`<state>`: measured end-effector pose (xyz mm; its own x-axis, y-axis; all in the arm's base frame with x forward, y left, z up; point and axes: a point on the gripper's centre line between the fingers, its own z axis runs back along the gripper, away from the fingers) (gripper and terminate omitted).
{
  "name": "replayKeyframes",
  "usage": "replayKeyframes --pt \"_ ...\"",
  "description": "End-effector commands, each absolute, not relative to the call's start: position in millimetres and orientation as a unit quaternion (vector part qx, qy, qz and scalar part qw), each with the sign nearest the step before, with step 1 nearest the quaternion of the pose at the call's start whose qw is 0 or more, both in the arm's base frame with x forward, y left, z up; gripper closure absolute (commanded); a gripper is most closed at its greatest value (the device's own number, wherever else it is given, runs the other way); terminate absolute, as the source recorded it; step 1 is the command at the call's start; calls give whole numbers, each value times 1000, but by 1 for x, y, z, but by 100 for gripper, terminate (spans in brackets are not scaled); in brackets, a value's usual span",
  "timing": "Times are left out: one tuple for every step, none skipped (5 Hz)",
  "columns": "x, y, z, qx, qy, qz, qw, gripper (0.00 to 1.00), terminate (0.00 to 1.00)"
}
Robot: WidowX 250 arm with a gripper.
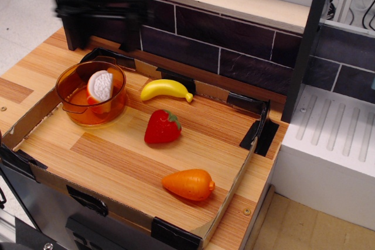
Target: Take sushi out of pot
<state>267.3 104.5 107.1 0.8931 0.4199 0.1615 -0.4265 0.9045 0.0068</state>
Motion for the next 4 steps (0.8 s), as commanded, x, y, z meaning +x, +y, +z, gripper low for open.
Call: replayKeyframes --pt "265 149 96 11 -55 244 968 0 0" --pt "266 148 81 -12 -58 262 963 0 0" --pt "265 143 72 -23 -77 266 961 0 0" --pt "265 135 63 -27 -76 267 960 0 0"
